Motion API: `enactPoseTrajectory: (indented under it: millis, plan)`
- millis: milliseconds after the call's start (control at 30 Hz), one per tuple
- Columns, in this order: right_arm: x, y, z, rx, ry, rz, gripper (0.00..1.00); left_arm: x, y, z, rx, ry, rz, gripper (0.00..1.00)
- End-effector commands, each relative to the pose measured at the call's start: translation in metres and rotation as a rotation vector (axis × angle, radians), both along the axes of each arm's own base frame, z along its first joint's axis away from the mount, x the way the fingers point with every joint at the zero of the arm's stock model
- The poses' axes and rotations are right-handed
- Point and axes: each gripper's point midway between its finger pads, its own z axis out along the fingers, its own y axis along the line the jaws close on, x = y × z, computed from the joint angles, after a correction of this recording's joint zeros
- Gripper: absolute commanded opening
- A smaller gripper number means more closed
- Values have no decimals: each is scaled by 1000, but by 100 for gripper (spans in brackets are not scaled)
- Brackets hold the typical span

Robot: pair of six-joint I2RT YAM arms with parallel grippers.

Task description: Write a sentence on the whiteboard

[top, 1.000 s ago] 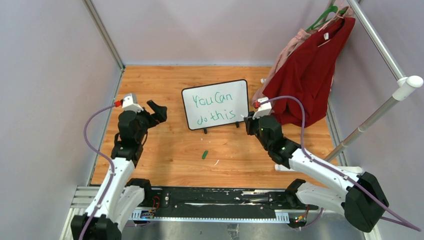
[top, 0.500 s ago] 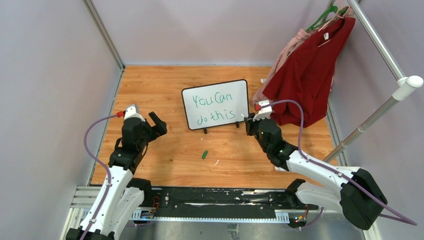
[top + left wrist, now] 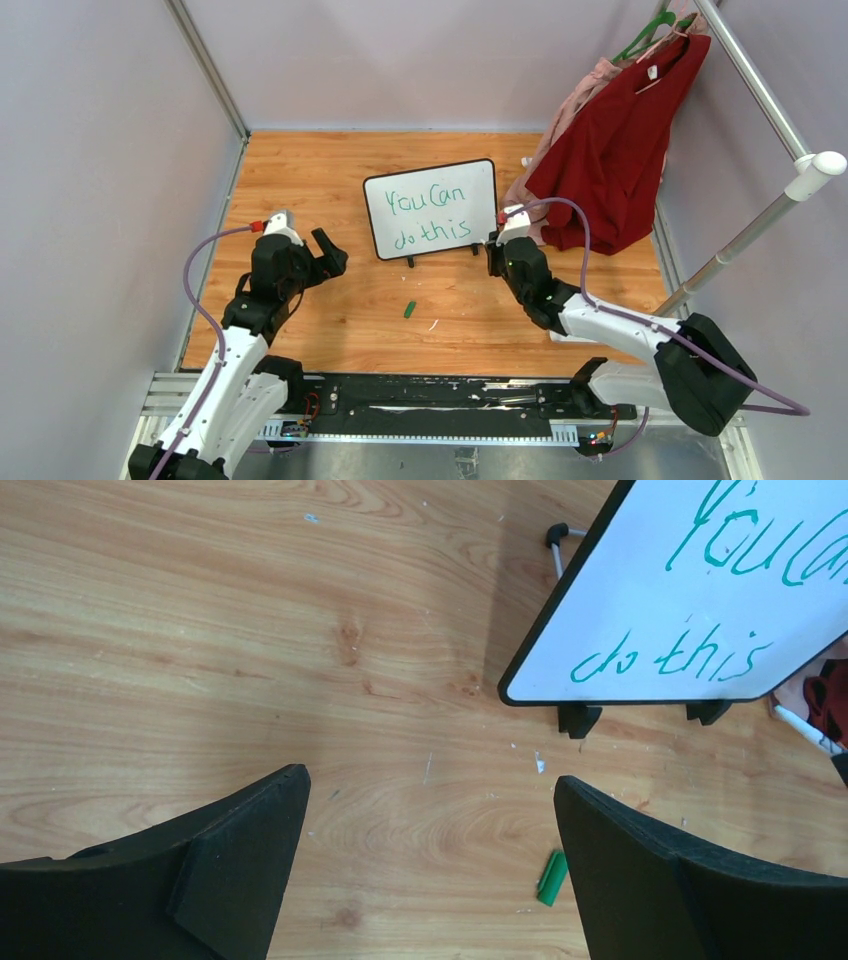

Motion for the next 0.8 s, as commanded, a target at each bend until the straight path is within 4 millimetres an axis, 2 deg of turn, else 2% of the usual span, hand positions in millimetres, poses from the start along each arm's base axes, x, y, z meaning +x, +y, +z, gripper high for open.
enactPoseTrajectory:
  millis: [0, 400, 767]
  plan:
    - [16, 2, 21, 42, -56, -46, 0, 1, -10, 4, -22, -26, -50, 98]
    - [32, 7, 22, 35, -68, -88, 0, 2, -13, 4, -28, -25, -64, 98]
    - [39, 10, 19, 23, -65, -93, 0, 2, -14, 4, -32, -25, -71, 98]
